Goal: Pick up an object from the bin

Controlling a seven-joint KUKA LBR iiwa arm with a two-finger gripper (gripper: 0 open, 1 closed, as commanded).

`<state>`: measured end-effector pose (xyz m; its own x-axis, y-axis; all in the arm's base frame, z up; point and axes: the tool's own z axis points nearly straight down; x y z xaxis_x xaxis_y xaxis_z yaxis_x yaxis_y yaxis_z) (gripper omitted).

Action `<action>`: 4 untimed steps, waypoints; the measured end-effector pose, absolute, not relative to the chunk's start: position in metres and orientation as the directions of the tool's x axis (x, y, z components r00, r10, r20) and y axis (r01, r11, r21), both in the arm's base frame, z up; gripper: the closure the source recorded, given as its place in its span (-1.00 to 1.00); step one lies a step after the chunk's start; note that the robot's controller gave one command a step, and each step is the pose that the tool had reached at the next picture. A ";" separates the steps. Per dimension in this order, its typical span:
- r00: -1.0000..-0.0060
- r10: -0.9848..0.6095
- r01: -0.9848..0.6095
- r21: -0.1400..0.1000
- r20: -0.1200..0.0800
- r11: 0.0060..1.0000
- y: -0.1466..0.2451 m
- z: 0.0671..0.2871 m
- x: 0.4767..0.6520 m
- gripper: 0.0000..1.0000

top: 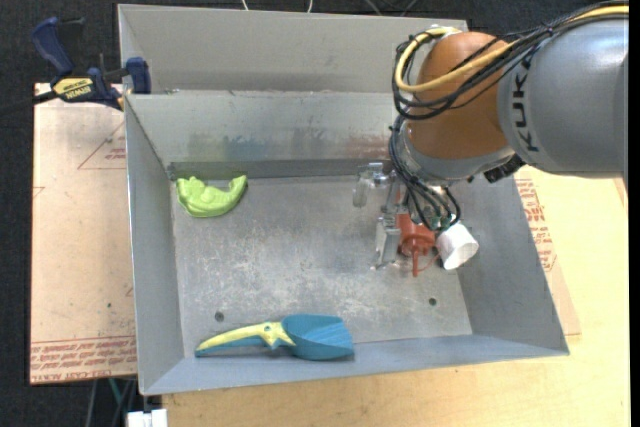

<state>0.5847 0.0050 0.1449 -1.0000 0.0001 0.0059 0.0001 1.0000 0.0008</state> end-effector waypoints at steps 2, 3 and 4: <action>-0.907 -0.420 -0.420 0.002 0.004 0.907 -0.085 0.068 0.612 -1.00; -0.887 -0.462 -0.462 0.009 0.008 0.887 -0.069 0.120 0.631 -1.00; -0.629 -0.777 -0.777 0.009 0.000 0.629 -0.123 0.100 0.648 -1.00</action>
Offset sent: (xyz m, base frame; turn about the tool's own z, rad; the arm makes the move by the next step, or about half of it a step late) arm 0.0276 -0.0870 -0.0749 -0.4420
